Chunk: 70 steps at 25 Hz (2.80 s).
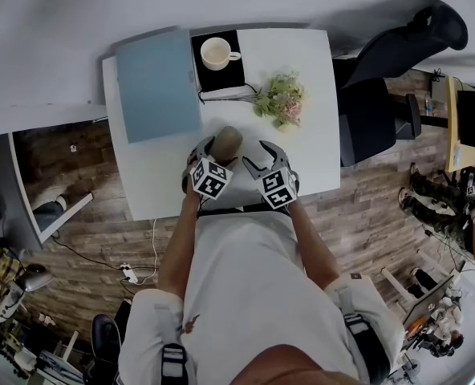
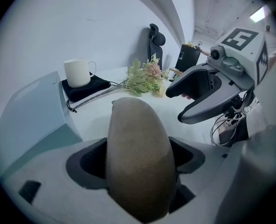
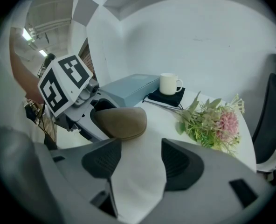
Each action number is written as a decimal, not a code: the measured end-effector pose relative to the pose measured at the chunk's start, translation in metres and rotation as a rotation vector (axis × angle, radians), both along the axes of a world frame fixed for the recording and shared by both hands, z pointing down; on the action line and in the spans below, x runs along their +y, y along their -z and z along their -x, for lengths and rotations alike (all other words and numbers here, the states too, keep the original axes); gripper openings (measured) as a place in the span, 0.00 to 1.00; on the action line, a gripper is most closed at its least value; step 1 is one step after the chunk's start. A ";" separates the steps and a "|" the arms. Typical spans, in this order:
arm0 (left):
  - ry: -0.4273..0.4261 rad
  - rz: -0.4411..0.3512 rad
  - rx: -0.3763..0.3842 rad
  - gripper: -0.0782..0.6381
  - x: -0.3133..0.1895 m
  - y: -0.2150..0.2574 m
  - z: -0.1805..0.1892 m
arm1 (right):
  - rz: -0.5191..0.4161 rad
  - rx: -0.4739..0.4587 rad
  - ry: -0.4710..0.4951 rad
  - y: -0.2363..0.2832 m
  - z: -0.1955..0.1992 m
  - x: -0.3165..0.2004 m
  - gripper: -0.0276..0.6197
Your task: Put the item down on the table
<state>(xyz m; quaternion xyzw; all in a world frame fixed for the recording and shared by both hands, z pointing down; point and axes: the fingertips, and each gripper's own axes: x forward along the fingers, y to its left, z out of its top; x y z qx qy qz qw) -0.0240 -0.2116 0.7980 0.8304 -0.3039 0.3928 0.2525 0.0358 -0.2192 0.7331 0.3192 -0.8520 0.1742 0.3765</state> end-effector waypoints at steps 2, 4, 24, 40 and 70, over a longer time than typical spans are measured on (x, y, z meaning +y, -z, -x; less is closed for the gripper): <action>0.002 0.003 -0.004 0.68 0.000 -0.001 0.000 | 0.002 0.001 0.000 -0.001 0.000 0.000 0.46; 0.005 0.006 -0.006 0.68 -0.001 -0.001 0.001 | 0.000 0.001 0.002 -0.001 0.001 0.000 0.46; 0.035 -0.007 0.007 0.74 -0.003 0.001 0.007 | -0.039 0.000 -0.016 0.009 0.005 0.001 0.47; 0.077 -0.117 0.035 0.74 0.005 0.030 0.021 | -0.108 0.001 -0.053 0.030 0.010 0.014 0.48; 0.295 -0.888 0.337 0.62 -0.015 0.338 0.079 | -0.716 -0.276 -0.277 0.272 0.009 0.004 0.48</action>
